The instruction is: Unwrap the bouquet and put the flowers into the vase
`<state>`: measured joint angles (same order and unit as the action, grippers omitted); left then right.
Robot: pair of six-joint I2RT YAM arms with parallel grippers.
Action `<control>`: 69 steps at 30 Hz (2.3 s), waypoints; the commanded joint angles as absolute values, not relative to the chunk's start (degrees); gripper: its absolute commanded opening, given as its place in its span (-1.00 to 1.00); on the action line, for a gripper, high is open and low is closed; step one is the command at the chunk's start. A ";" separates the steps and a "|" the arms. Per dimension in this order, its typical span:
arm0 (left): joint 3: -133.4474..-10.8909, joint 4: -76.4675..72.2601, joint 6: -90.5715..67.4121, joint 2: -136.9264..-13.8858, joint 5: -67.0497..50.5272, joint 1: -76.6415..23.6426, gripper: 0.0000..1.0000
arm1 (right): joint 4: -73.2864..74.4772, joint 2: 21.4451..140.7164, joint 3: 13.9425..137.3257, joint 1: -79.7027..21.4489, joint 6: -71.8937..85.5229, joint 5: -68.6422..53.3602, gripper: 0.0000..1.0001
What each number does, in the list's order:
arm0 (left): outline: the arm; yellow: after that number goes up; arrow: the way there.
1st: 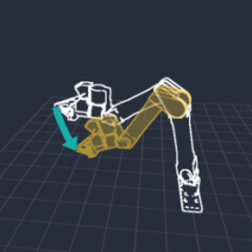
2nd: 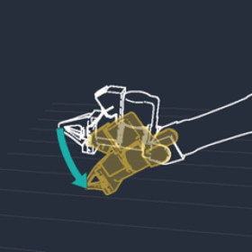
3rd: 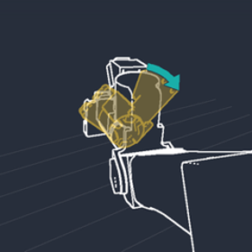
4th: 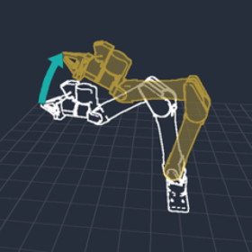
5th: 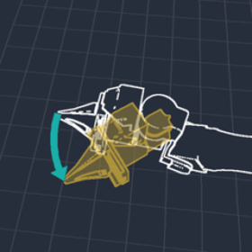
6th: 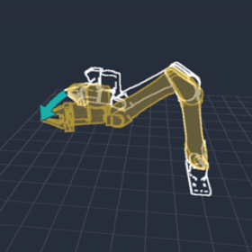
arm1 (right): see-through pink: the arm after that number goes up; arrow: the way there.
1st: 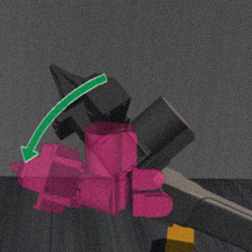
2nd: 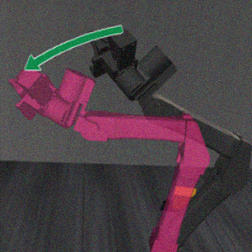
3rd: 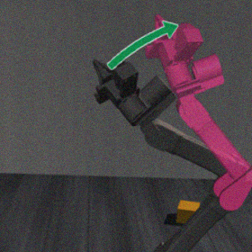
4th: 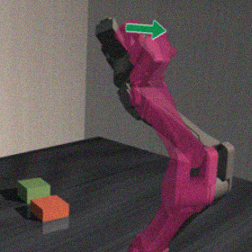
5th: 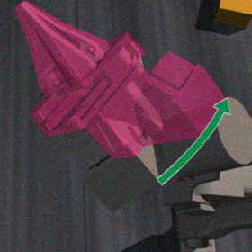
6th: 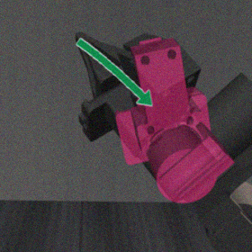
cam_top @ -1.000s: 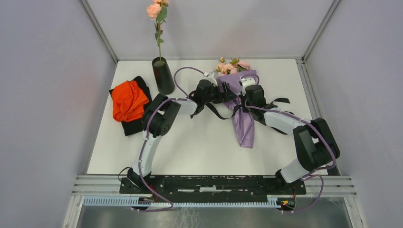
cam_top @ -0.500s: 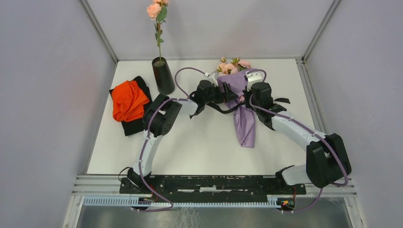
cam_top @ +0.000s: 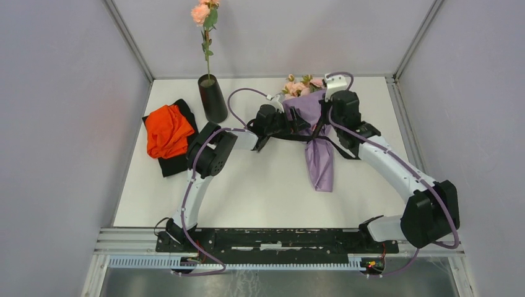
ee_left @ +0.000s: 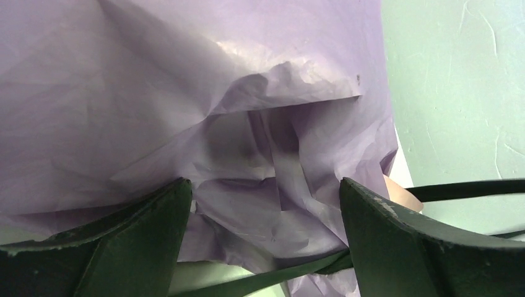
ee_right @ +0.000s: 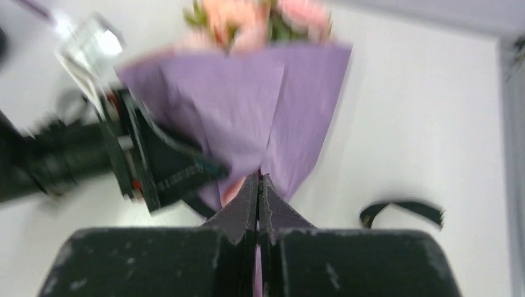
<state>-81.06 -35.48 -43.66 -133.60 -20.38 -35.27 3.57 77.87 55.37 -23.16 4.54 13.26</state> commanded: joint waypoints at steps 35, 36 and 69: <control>-74.52 -26.10 -40.61 -125.40 -18.85 -38.08 0.93 | -3.83 62.56 55.16 -22.17 -3.35 34.52 -1.00; -74.62 -26.10 -40.61 -125.26 -18.93 -38.08 0.93 | -4.10 63.43 53.16 -21.72 -2.60 34.16 -1.00; -73.92 -13.61 -31.07 -104.43 -16.50 -40.43 0.76 | -5.98 91.81 45.29 -23.62 7.74 15.46 0.57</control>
